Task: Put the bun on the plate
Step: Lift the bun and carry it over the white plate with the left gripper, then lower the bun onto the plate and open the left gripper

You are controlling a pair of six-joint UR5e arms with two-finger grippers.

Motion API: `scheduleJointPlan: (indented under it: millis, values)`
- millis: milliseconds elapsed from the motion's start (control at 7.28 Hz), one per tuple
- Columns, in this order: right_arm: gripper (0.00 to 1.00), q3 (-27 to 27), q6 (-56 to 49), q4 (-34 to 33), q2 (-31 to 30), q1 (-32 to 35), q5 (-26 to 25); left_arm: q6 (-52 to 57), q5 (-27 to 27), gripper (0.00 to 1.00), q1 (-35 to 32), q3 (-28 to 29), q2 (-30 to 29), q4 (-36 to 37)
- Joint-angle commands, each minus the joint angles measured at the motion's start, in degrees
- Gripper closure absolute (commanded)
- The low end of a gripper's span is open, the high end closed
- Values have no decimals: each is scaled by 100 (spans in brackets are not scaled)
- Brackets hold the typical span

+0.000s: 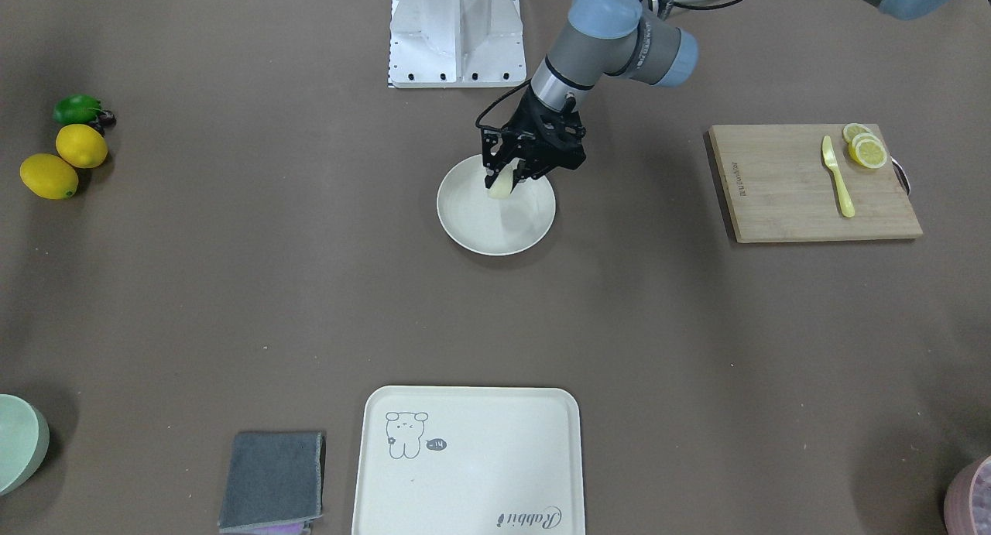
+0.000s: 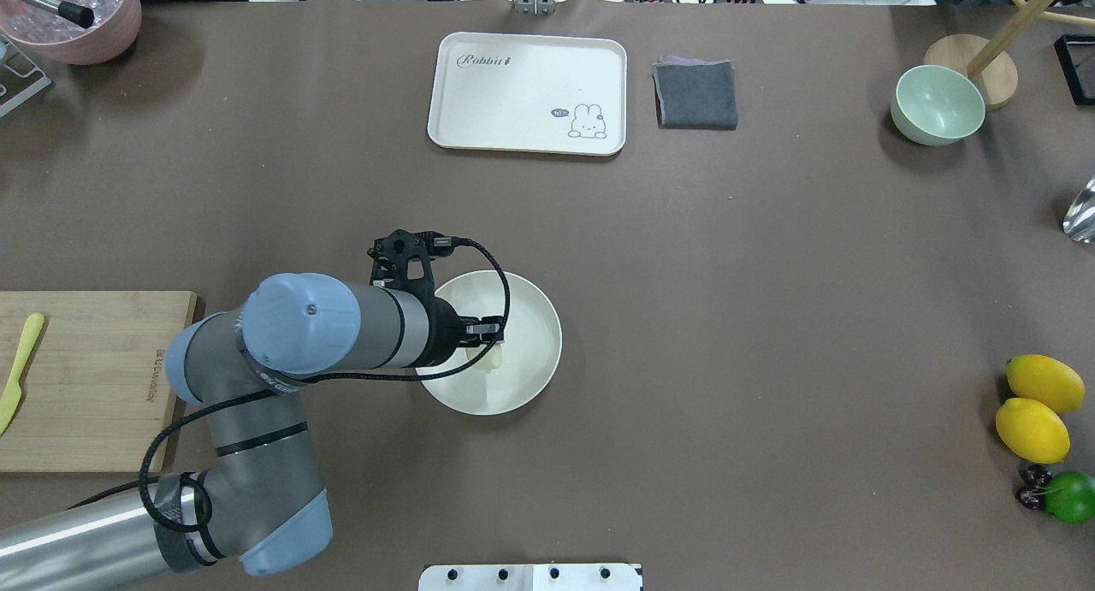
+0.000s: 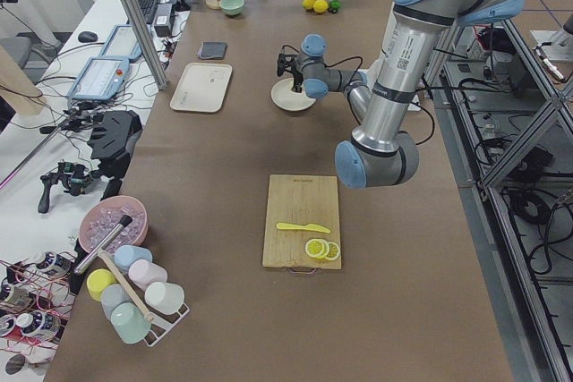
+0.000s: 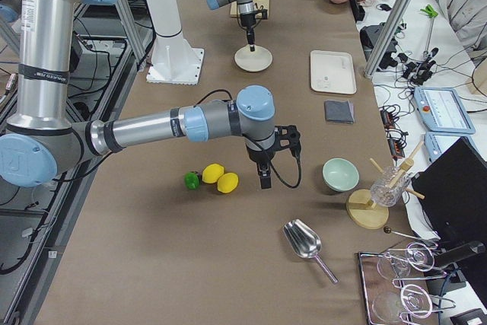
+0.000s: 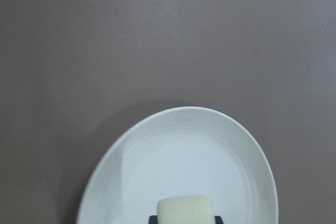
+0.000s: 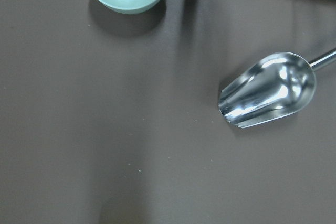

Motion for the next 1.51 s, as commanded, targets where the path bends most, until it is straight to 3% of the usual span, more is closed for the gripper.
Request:
scheduleJointPlan:
  millis: [0,275,687,824,1099,1374]
  values:
    - [0,-47,-192,-10,-108,130,4,-32,175,56,123,340,-143,22]
    - [0,-39,-192,51,-266,191,135,-6,298,3,123,341,-143,14]
    - [0,-39,-192,60,-293,209,135,29,210,2,-68,-140,-56,249]
    - [0,-56,-192,60,-302,218,144,47,-42,2,-235,-761,93,1130]
    - [0,-39,-200,78,-424,270,153,1322,-692,2,-1058,-1800,408,2784]
    - [0,-65,-209,78,-652,297,153,3087,-1613,2,-2339,-2277,882,3648]
